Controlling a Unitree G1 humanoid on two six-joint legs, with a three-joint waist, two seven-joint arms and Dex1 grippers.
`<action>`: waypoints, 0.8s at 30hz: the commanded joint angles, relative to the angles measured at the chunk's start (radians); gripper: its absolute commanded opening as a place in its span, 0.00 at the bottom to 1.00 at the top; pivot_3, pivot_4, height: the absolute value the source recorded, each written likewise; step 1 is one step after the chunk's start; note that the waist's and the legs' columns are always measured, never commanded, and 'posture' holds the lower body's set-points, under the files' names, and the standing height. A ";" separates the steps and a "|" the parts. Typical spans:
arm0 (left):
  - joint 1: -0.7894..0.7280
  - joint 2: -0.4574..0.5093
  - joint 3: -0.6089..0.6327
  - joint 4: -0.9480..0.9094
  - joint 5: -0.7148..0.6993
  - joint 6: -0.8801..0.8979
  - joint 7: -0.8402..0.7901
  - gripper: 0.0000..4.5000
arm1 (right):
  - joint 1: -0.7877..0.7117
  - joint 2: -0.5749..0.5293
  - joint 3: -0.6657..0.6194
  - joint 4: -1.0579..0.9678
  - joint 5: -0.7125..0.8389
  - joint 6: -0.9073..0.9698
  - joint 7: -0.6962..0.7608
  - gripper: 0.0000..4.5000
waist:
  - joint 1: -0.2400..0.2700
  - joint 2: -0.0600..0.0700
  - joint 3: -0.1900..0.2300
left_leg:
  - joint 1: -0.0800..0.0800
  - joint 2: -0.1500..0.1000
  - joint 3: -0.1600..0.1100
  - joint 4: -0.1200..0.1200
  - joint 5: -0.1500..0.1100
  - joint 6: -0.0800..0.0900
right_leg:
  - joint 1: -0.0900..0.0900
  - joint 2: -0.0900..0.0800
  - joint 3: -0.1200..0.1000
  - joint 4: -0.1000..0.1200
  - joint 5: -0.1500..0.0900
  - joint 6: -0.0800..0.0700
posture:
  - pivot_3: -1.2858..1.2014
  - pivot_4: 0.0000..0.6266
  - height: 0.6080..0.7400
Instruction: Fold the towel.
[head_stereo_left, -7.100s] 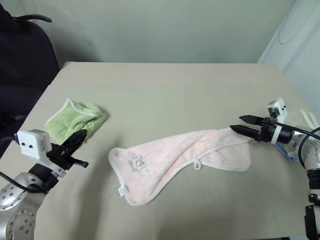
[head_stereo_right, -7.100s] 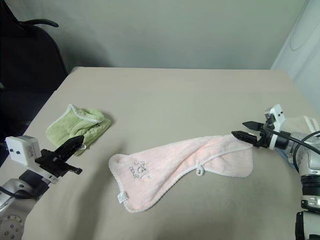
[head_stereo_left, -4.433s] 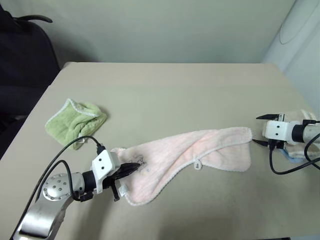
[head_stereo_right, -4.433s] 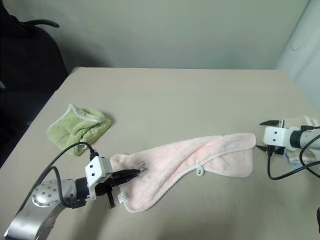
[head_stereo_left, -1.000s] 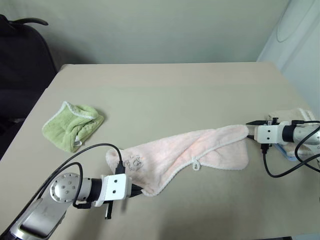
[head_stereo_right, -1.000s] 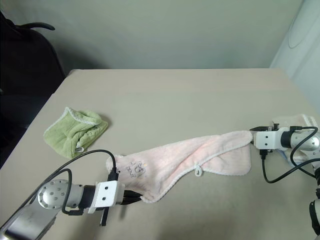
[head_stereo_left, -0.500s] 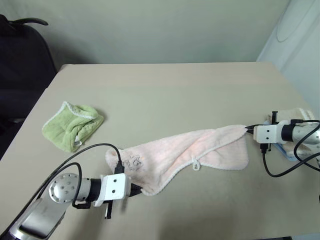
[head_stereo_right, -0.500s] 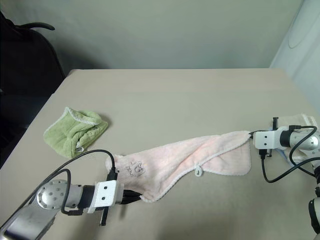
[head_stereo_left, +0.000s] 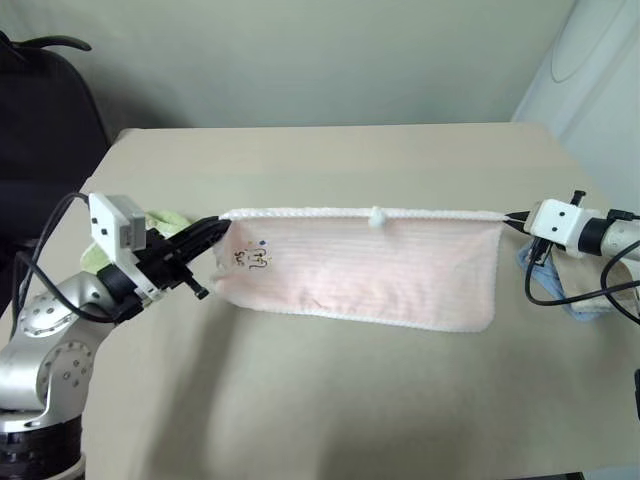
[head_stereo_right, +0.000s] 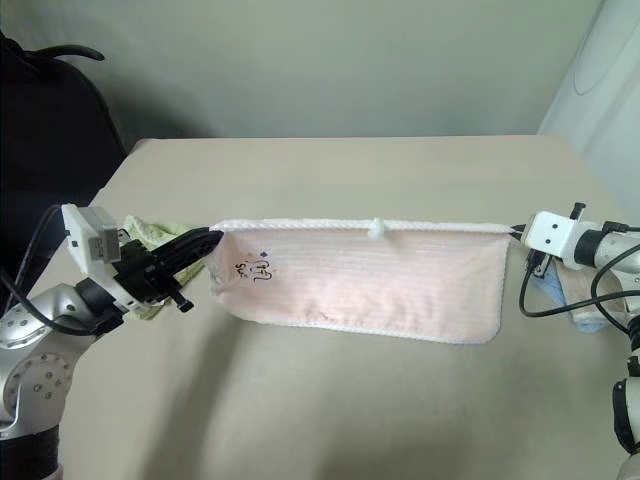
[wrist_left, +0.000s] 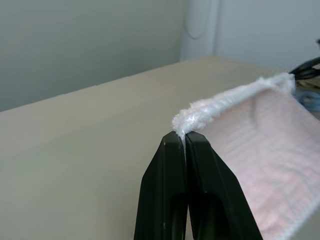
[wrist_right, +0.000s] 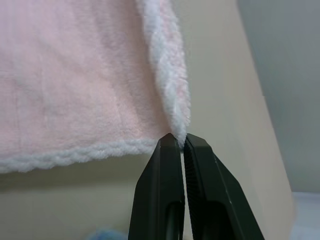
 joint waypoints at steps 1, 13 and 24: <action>-0.131 -0.019 -0.043 0.099 0.093 -0.075 0.054 0.00 | -0.108 0.021 -0.029 0.038 0.013 0.045 -0.024 0.05 | -0.001 0.000 0.000 | 0.000 0.000 0.000 0.000 0.001 0.000 | 0.000 0.000 0.000 0.000 0.000 0.000 | 0.52 0.24 1.00; -0.781 0.013 -0.140 0.735 0.297 -0.308 -0.047 0.00 | -0.559 0.049 0.015 0.327 -0.125 0.065 -0.169 0.05 | -0.019 -0.001 0.001 | -0.017 -0.001 -0.002 -0.003 0.008 -0.009 | -0.019 0.000 0.000 0.004 0.000 0.000 | 0.52 0.24 1.00; -0.356 0.062 -0.043 0.337 0.113 -0.097 -0.157 0.00 | -0.293 0.074 -0.074 0.196 0.049 0.091 0.118 0.05 | -0.049 -0.006 0.001 | -0.027 -0.003 -0.005 -0.001 0.010 -0.015 | -0.041 0.001 0.004 0.016 -0.004 0.008 | 0.52 0.24 1.00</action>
